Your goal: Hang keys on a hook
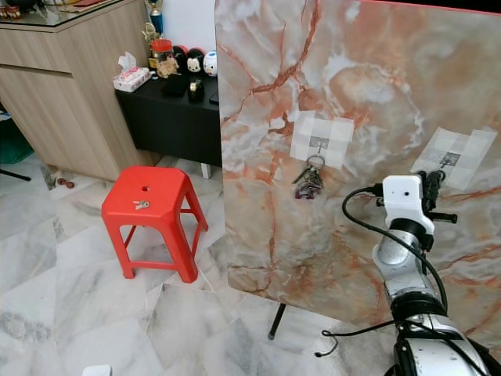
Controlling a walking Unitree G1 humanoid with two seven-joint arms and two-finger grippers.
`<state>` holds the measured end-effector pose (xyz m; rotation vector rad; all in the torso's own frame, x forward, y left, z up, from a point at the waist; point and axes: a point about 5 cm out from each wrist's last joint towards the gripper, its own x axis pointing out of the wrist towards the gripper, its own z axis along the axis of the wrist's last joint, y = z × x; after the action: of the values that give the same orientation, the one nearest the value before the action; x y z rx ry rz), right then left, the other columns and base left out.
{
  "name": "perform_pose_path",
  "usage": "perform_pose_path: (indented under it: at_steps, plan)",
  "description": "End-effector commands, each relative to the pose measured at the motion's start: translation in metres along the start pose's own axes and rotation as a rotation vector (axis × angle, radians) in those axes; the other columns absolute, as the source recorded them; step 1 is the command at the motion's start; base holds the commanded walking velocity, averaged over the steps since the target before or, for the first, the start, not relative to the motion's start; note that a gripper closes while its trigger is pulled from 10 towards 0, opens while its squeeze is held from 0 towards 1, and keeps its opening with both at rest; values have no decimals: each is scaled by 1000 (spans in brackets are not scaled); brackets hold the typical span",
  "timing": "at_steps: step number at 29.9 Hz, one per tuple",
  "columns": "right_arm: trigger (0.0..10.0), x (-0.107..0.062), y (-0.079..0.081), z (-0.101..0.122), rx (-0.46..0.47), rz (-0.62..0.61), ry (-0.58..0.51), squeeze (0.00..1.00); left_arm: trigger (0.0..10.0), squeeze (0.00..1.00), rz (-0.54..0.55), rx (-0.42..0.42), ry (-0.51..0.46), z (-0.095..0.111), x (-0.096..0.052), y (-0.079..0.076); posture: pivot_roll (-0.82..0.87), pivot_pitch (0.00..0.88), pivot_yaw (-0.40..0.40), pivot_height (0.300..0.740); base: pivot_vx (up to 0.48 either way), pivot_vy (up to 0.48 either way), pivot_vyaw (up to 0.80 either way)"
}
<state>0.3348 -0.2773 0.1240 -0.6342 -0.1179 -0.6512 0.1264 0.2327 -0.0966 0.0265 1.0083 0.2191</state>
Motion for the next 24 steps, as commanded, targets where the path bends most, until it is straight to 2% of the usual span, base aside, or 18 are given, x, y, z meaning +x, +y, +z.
perform_pose_path:
  at_steps: [1, 7, 8, 9, 10, 11, 12, 14, 16, 18, 21, 24]
  plan:
    - [10000, 1, -2, 4, -11, -11, -46, 1000, 10000, 0, 5, 14, 23, -4, -1, 1, -37, 0, -35, 740, 0, 0, 0]
    - [10000, -14, 4, -6, -33, 68, -66, 1000, 10000, 0, 5, 15, 25, -5, -1, 2, -36, 0, -39, 740, 0, 0, 0]
    - [10000, -27, 11, -15, -46, 137, -62, 443, 10000, 0, 5, 14, 25, -5, -1, 2, -42, 0, -38, 740, 0, 0, 0]
    - [10000, -35, 15, -21, -42, 179, -48, 63, 10000, 0, 5, 15, 26, -5, -1, 2, -44, 0, -38, 740, 0, 0, 0]
    - [10000, -45, 21, -28, -43, 230, -22, 0, 10000, 0, 4, 17, 28, -6, -1, 2, -44, 0, -38, 740, 0, 0, 0]
    - [10000, -51, 24, -33, -42, 261, -4, 0, 10000, 0, 4, 18, 29, -6, -1, 2, -44, 0, -38, 740, 0, 0, 0]
    - [10000, -69, 32, -51, -56, 353, 85, 0, 10000, 0, 3, 19, 31, -7, -1, 2, -50, 0, -36, 740, 0, 0, 0]
    - [10000, -88, 37, -70, -23, 423, 219, 0, 10000, 0, 3, 19, 31, -7, -1, 2, -50, 0, -36, 740, 0, 0, 0]
    - [10000, -118, 44, -95, 86, 521, 465, 0, 10000, 0, 3, 20, 31, -7, -1, 2, -52, 0, -30, 740, 0, 0, 0]
    - [10000, -139, 48, -108, 153, 590, 600, 0, 10000, 0, 3, 21, 30, -6, -1, 3, -57, 0, -26, 740, 0, 0, 0]
    - [10000, -169, 51, -125, 106, 693, 746, 0, 10000, 0, 3, 25, 30, -6, -1, 3, -61, 0, -17, 740, 0, 0, 0]
    - [10000, -202, 51, -138, 114, 771, 912, 0, 10000, 0, 4, 30, 30, -6, -1, 4, -68, 0, -12, 740, 0, 0, 0]
